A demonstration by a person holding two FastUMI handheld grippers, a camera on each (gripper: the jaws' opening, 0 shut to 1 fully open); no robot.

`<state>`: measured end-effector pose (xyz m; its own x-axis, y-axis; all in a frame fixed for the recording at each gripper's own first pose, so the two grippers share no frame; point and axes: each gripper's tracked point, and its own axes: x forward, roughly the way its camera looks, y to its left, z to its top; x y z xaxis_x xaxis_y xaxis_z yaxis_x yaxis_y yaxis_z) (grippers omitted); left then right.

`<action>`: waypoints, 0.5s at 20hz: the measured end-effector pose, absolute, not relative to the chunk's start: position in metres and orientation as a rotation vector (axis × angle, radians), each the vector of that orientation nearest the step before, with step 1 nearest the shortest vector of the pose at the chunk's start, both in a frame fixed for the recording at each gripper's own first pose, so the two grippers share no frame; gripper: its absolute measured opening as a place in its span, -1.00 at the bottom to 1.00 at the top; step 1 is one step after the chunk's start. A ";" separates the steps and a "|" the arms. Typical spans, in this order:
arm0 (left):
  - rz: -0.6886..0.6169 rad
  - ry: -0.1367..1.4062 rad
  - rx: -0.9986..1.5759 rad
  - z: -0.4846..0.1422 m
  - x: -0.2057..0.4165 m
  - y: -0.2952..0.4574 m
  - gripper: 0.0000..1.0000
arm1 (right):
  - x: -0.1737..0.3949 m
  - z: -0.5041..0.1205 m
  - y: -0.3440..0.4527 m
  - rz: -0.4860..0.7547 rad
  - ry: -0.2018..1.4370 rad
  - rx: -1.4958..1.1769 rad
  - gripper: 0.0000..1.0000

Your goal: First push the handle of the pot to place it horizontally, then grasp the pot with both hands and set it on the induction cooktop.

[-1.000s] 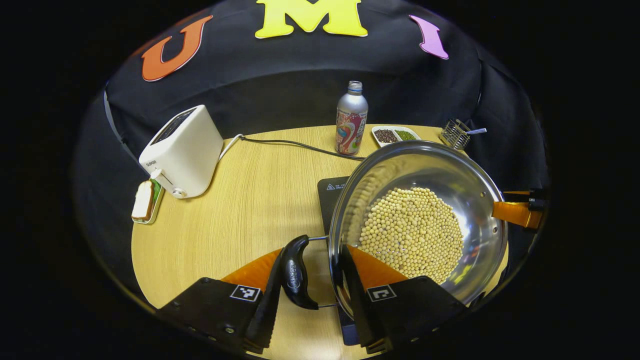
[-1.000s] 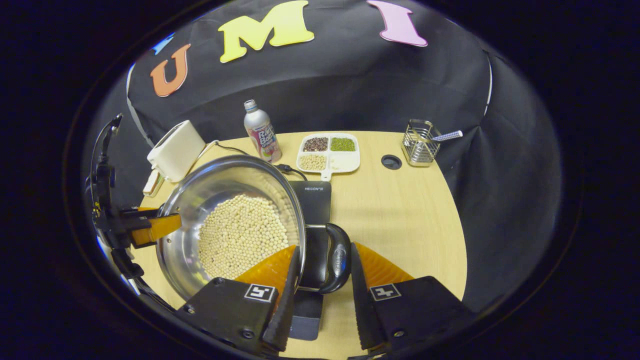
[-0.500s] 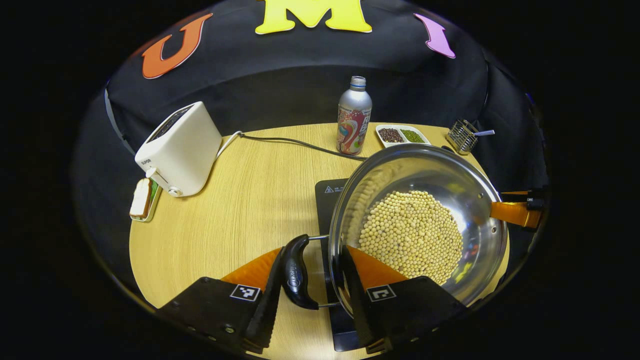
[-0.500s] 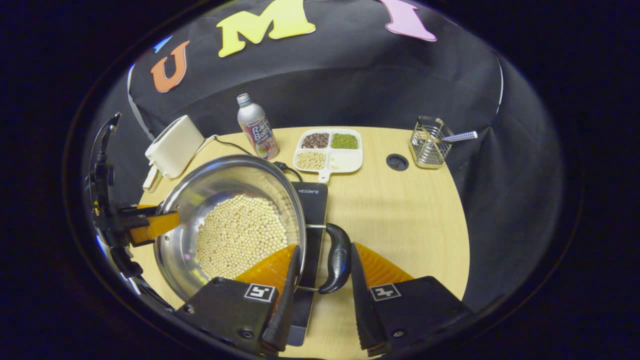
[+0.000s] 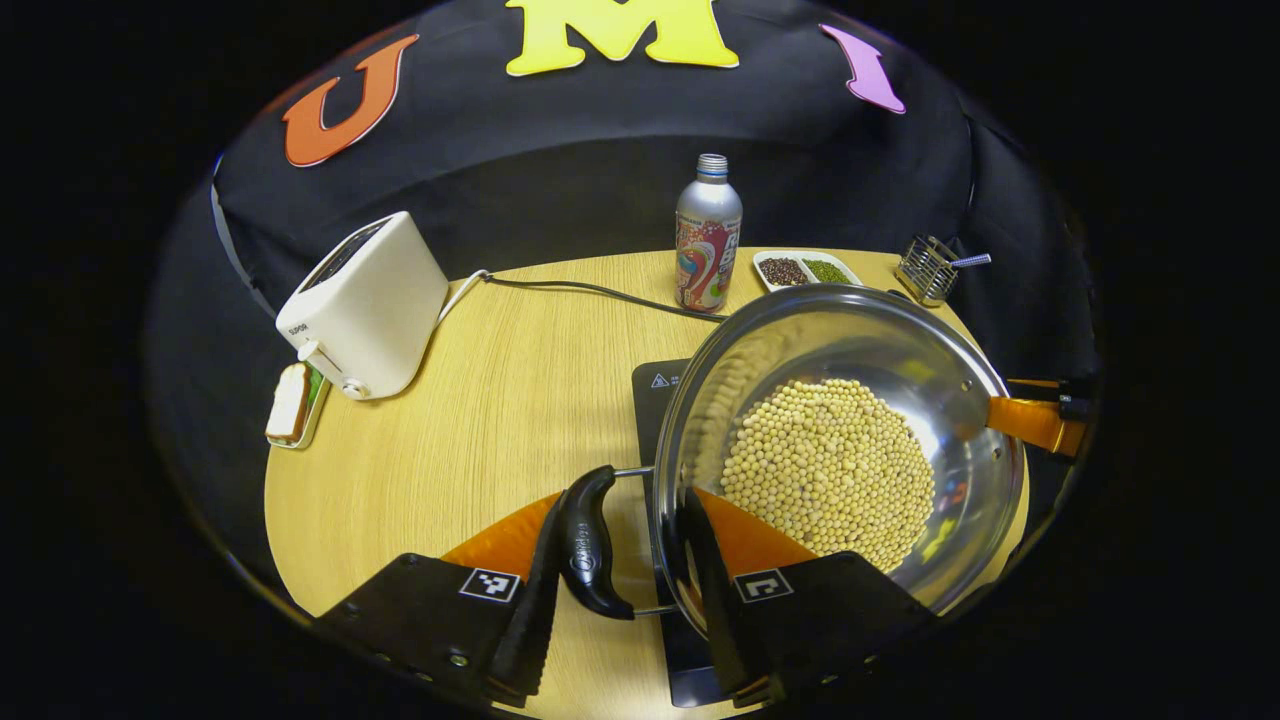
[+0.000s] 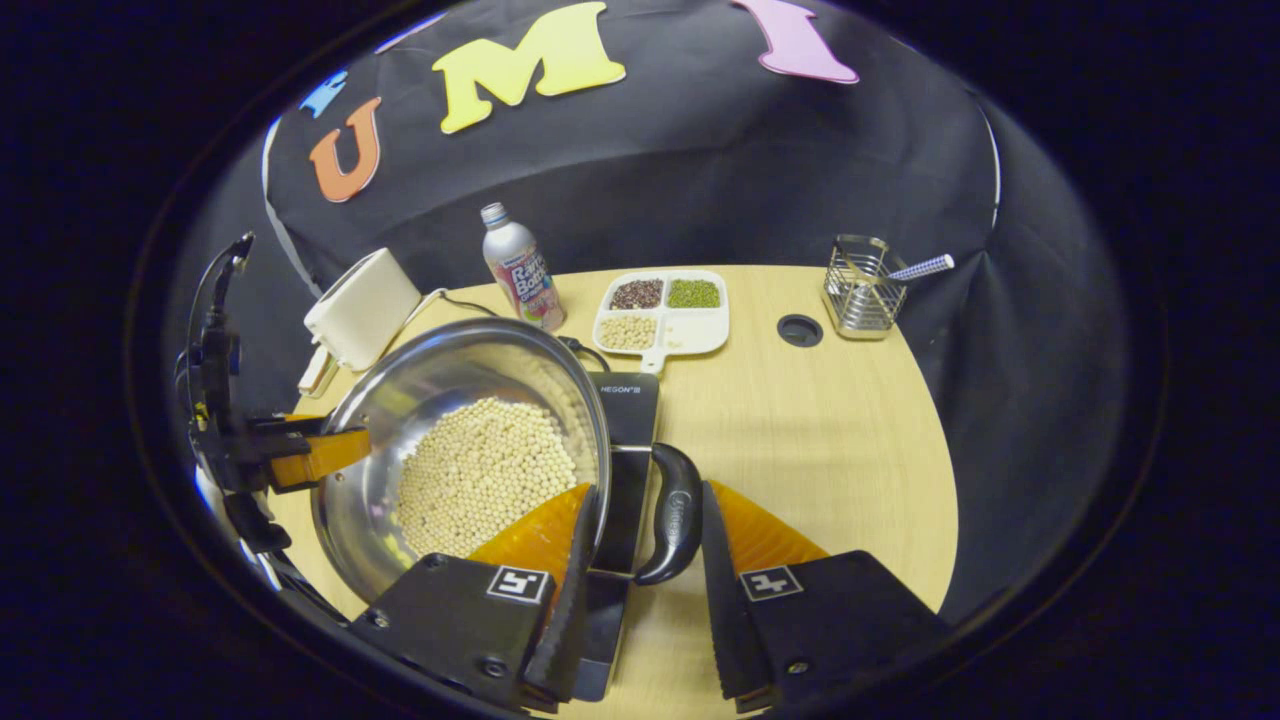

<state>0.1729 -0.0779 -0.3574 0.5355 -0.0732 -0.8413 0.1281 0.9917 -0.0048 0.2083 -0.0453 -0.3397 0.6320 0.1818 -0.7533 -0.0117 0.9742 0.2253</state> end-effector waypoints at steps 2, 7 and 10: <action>-0.117 0.991 0.055 -0.358 0.173 -0.077 0.26 | 0.208 -0.340 -0.045 0.109 0.876 0.198 0.08; -0.114 0.976 0.067 -0.358 0.173 -0.078 0.26 | 0.208 -0.339 -0.045 0.088 0.843 0.197 0.08; -0.109 0.971 0.068 -0.358 0.174 -0.078 0.26 | 0.209 -0.337 -0.045 0.085 0.818 0.173 0.08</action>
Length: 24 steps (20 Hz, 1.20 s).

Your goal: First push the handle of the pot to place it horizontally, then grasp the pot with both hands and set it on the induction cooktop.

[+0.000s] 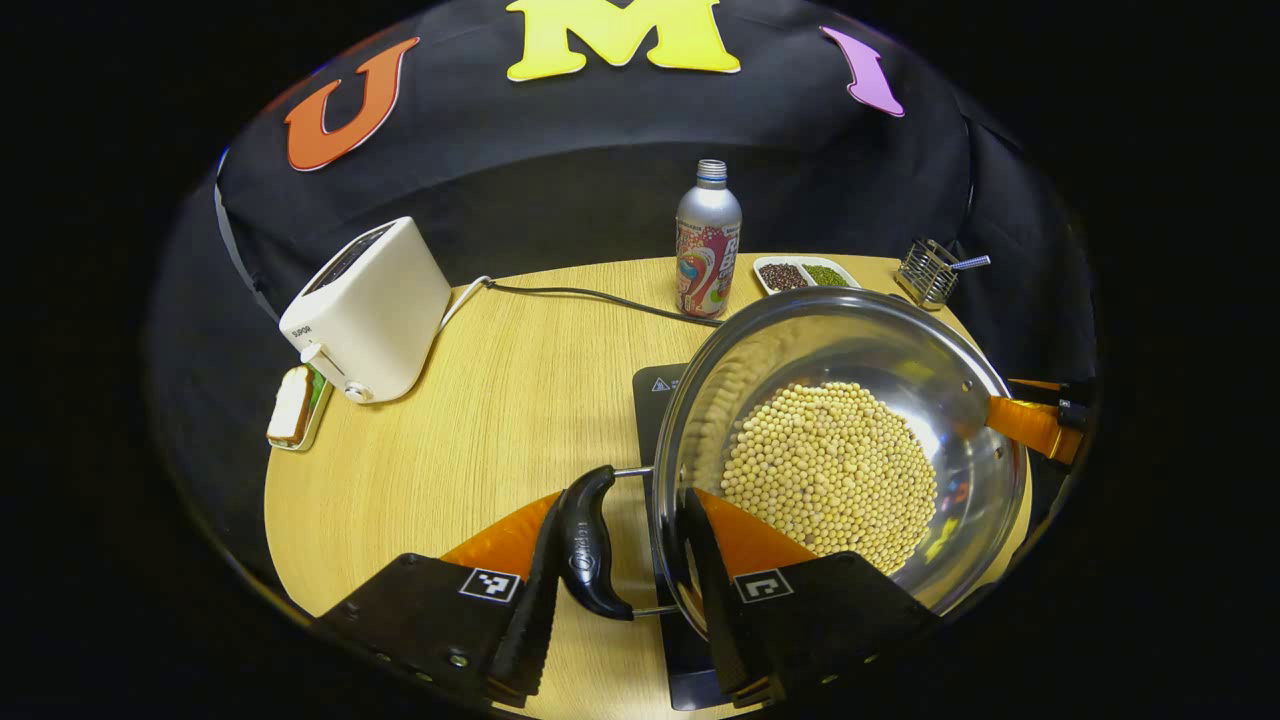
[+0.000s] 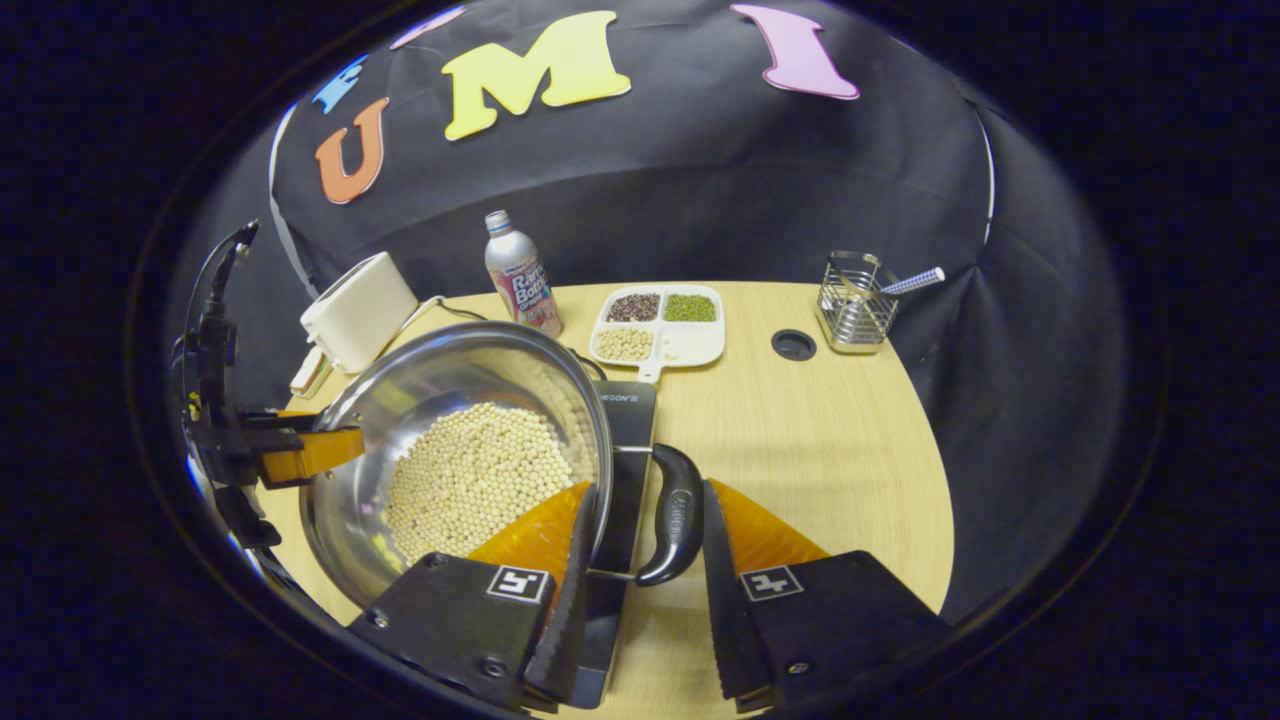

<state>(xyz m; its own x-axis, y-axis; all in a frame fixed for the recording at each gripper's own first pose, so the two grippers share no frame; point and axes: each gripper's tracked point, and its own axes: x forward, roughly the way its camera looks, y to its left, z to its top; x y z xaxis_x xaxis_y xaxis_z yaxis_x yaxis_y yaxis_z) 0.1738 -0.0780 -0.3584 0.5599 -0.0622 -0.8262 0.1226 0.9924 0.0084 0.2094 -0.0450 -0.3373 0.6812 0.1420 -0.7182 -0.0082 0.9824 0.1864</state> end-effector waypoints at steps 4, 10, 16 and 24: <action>-0.087 0.942 0.085 -0.356 0.175 -0.078 0.33 | 0.210 -0.342 -0.049 0.082 0.781 0.154 0.21; -0.076 0.806 0.065 -0.325 0.175 -0.082 0.94 | 0.197 -0.313 -0.055 0.034 0.685 0.099 0.67; -0.095 0.727 0.117 -0.304 0.169 -0.079 0.94 | 0.180 -0.313 -0.053 -0.009 0.694 0.074 0.68; -0.120 0.669 0.090 -0.278 0.155 -0.075 0.94 | 0.170 -0.270 -0.025 0.001 0.604 0.018 0.69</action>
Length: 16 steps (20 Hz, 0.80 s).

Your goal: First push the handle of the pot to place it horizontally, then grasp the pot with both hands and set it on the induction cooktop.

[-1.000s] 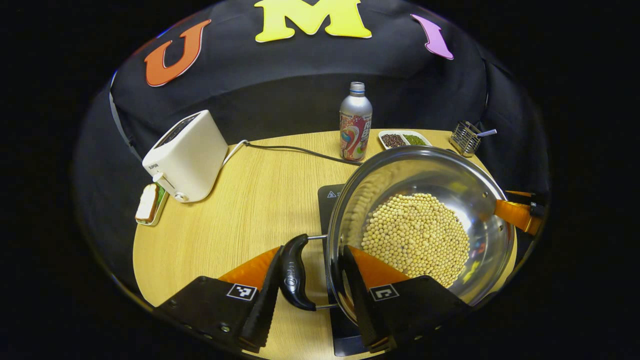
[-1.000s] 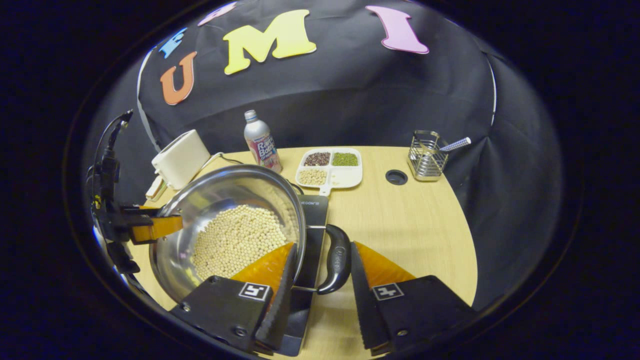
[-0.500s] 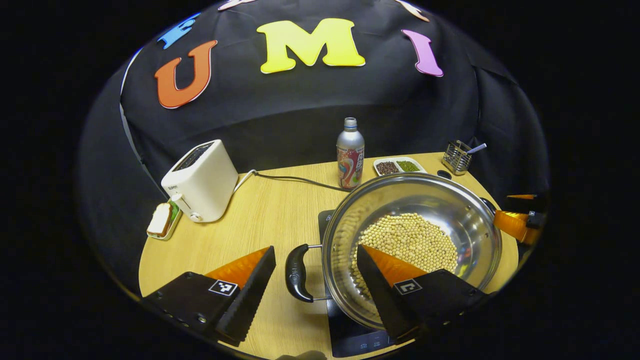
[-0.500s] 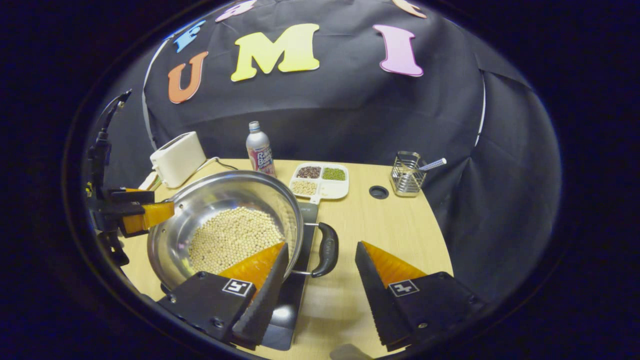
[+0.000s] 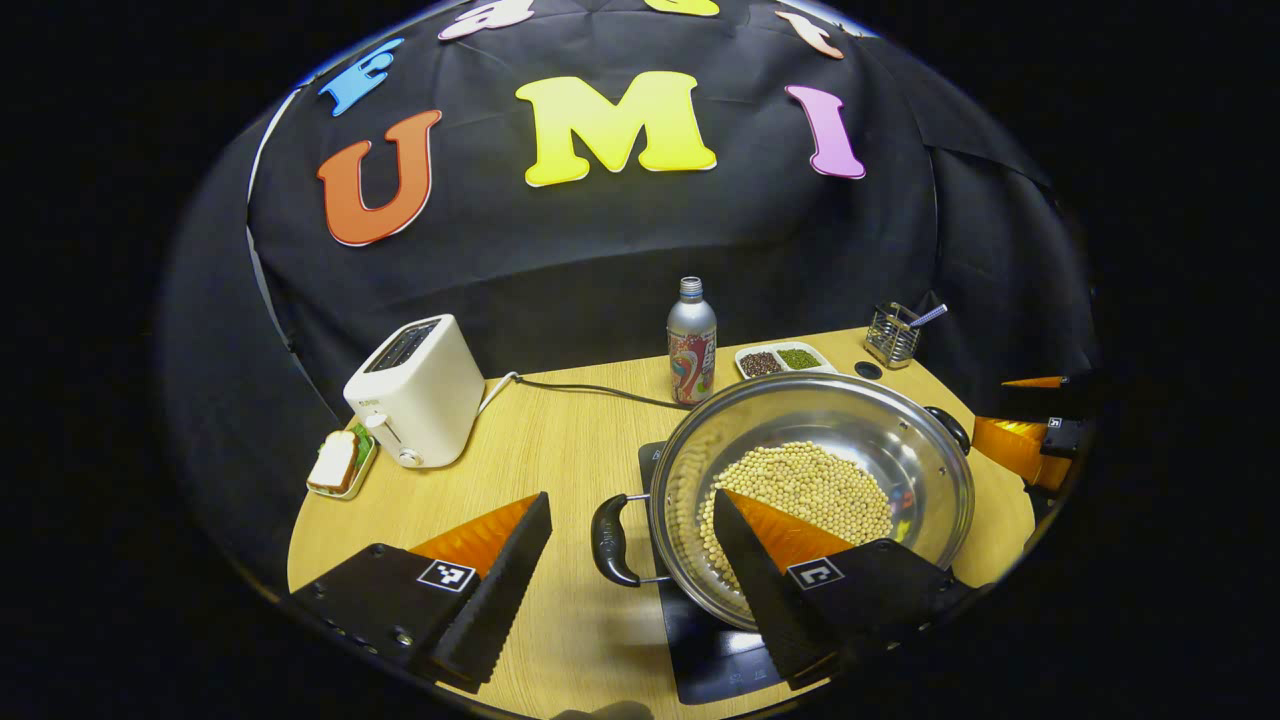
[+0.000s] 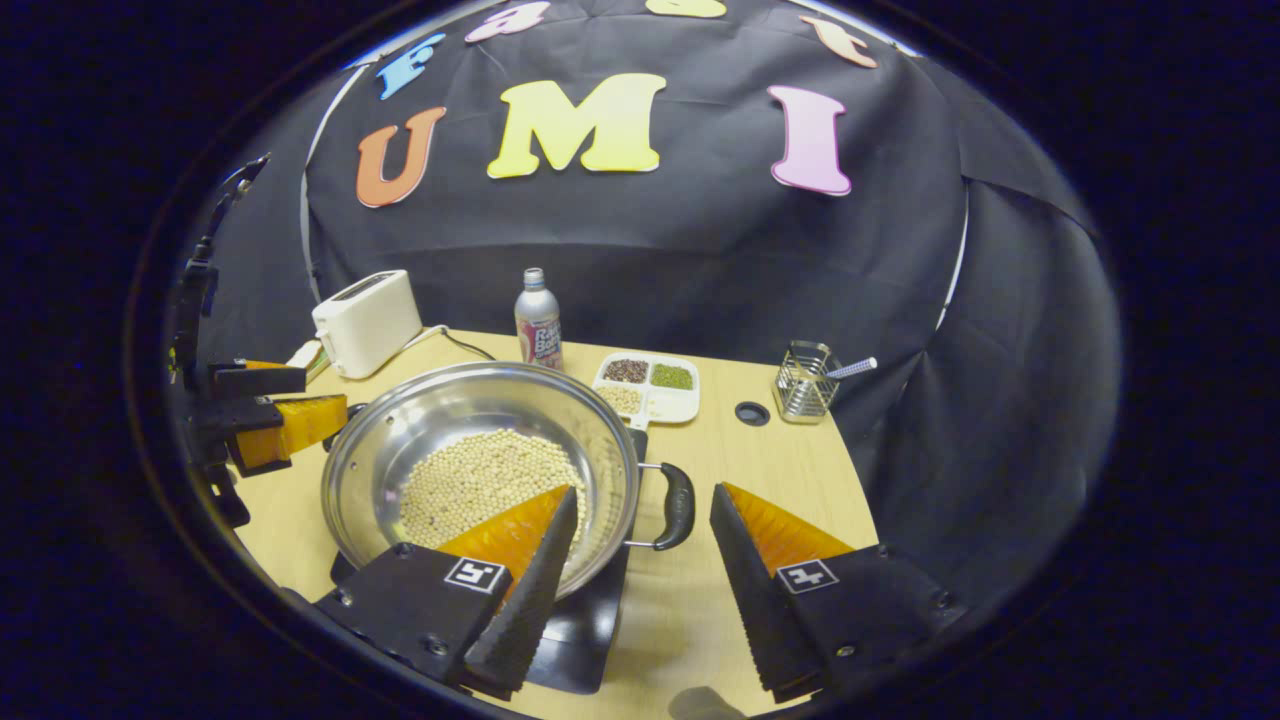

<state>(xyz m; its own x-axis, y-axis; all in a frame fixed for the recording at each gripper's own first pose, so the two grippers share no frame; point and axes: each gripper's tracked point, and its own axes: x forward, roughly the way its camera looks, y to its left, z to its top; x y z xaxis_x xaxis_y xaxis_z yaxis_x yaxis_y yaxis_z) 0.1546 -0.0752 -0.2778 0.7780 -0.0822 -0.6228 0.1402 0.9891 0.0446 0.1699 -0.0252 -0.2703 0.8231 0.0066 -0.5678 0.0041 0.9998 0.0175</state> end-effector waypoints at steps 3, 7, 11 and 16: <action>-0.116 0.672 0.080 -0.276 0.149 -0.071 0.94 | 0.160 -0.272 -0.005 0.012 0.612 0.005 0.84; -0.126 0.621 0.075 -0.252 0.140 -0.067 0.94 | 0.150 -0.252 0.013 0.032 0.577 -0.023 0.88; -0.137 0.505 0.067 -0.197 0.133 -0.060 0.94 | 0.140 -0.192 0.026 0.039 0.456 -0.032 0.87; -0.114 0.326 0.050 -0.101 0.116 -0.040 0.94 | 0.123 -0.092 0.035 0.048 0.249 -0.060 0.94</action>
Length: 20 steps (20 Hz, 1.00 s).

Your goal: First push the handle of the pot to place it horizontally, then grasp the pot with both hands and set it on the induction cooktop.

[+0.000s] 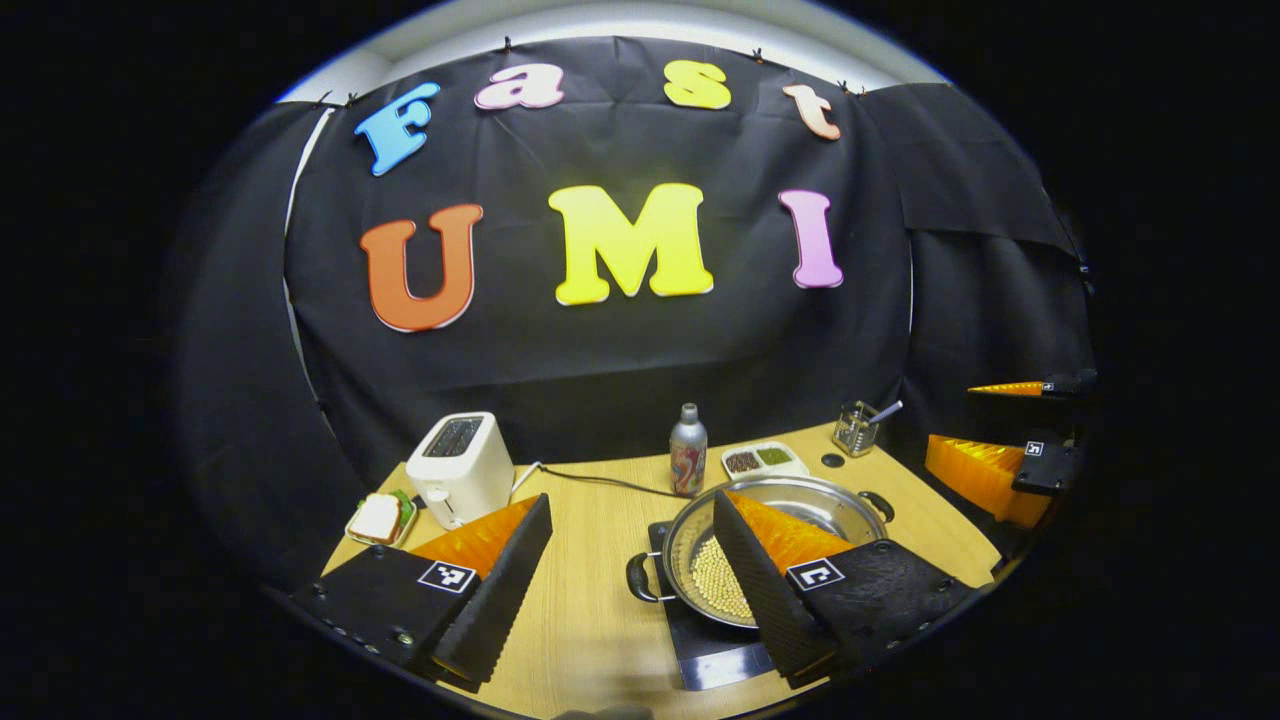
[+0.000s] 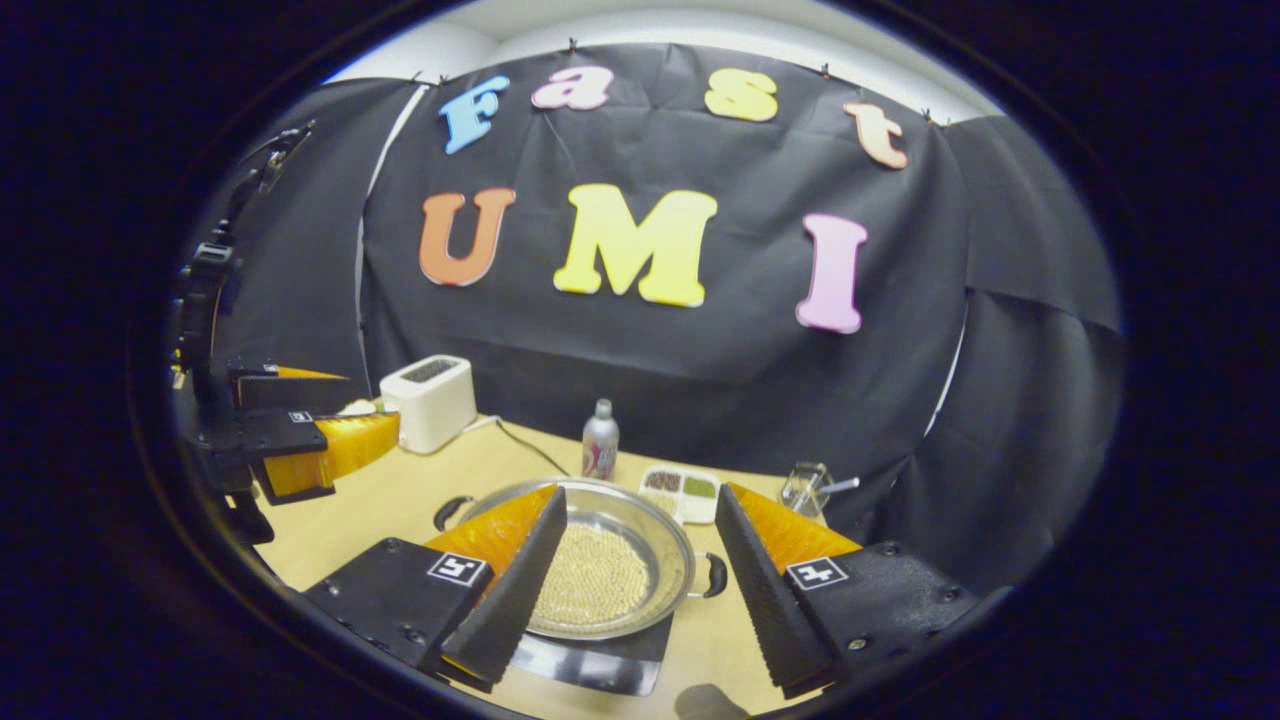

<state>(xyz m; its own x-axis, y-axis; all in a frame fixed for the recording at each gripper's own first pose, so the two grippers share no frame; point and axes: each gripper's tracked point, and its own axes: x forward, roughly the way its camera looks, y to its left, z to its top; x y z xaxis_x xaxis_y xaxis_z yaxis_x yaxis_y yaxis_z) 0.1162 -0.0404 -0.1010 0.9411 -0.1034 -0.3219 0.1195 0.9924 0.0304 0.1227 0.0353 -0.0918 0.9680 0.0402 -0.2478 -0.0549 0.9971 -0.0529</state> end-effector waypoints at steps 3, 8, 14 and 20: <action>-0.080 0.205 0.061 -0.053 0.096 -0.021 0.94 | 0.105 -0.038 0.036 0.043 0.140 -0.065 0.97; -0.050 0.083 0.030 0.007 0.066 0.010 0.92 | 0.071 0.037 0.033 0.035 -0.003 -0.004 1.00; -0.002 0.027 0.004 0.033 0.034 0.045 0.93 | 0.035 0.064 0.013 0.011 -0.047 0.083 1.00; 0.003 0.016 0.011 0.040 0.017 0.054 0.92 | 0.013 0.058 0.005 -0.037 -0.029 0.106 1.00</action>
<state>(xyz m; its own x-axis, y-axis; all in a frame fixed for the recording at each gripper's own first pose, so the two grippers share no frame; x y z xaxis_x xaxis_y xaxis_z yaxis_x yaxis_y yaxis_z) 0.0172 0.0543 0.0398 0.9999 0.0034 -0.0162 -0.0032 0.9999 0.0115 0.0132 0.0046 0.0577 0.9989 -0.0387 0.0274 0.0356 0.9937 0.1062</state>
